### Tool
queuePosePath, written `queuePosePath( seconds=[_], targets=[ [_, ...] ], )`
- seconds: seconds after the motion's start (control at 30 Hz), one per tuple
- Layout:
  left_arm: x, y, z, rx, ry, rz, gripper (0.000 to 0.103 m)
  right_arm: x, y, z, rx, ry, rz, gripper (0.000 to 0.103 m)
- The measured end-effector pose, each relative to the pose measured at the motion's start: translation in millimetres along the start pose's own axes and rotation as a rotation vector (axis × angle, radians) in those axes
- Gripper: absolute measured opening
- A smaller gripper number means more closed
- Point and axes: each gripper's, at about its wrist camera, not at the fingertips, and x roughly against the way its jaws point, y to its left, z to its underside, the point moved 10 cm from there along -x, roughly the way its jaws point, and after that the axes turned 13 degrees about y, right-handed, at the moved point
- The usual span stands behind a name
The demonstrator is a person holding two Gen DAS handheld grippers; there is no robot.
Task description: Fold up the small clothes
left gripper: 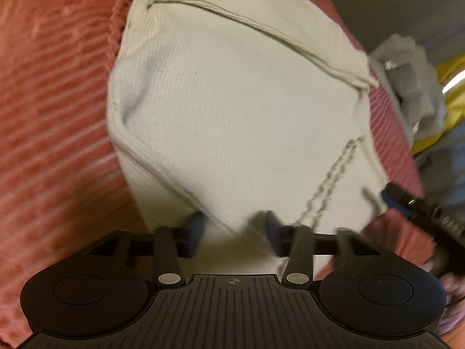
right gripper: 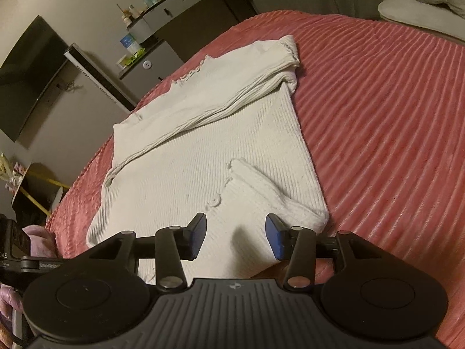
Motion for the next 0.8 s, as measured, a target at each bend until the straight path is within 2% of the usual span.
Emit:
queuePosePath(
  seconds=[0.07,0.1,0.17,0.3,0.4,0.47,0.53,0.57,0.63,0.7,0.73,0.77,0.8],
  targets=[
    [1.8,7.6,0.0,-0.002,0.000,-0.017,0.014,0.8,-0.9,-0.7,0.012,-0.002,0.010,0.045],
    [5.9,11.3,0.0,0.000,-0.004,-0.010,0.012,1.5,-0.5,-1.6,0.024,-0.005,0.015,0.045],
    [18.6,14.6,-1.1,-0.002,-0.036,0.012,0.010,2.1,1.4,-3.9,0.049,-0.009,0.025,0.046],
    [60.1,18.6,-14.9,0.006,-0.173,0.071,0.010,1.2,6.8,-11.4,0.123,-0.025,0.079,0.046],
    [92.0,30.8,-31.2,0.063,-0.292,0.099,0.010,-2.6,9.5,-17.3,0.159,-0.031,0.111,0.047],
    [107.2,43.4,-42.7,0.119,-0.373,0.082,0.010,-8.8,10.3,-19.8,0.176,-0.021,0.124,0.047],
    [116.4,60.1,-50.7,0.163,-0.434,0.025,0.009,-15.4,10.3,-21.3,0.192,-0.011,0.144,0.047],
    [119.1,68.5,-53.5,0.172,-0.454,-0.011,0.009,-19.3,9.9,-21.6,0.202,-0.003,0.155,0.047],
    [120.5,78.4,-55.1,0.168,-0.459,-0.034,0.009,-25.6,8.4,-21.9,0.211,0.011,0.168,0.047],
    [117.0,76.1,-52.6,0.105,-0.451,-0.029,0.013,-28.4,8.4,-21.7,0.214,0.017,0.166,0.047],
    [115.0,72.2,-49.7,0.047,-0.450,-0.036,0.022,-28.6,9.4,-21.7,0.221,0.015,0.158,0.047],
    [112.5,67.2,-46.1,-0.025,-0.441,-0.055,0.039,-28.7,10.4,-21.4,0.230,0.016,0.150,0.047],
    [109.0,60.2,-42.9,-0.095,-0.431,-0.077,0.047,-29.8,11.4,-20.8,0.243,0.023,0.147,0.047]
  ],
)
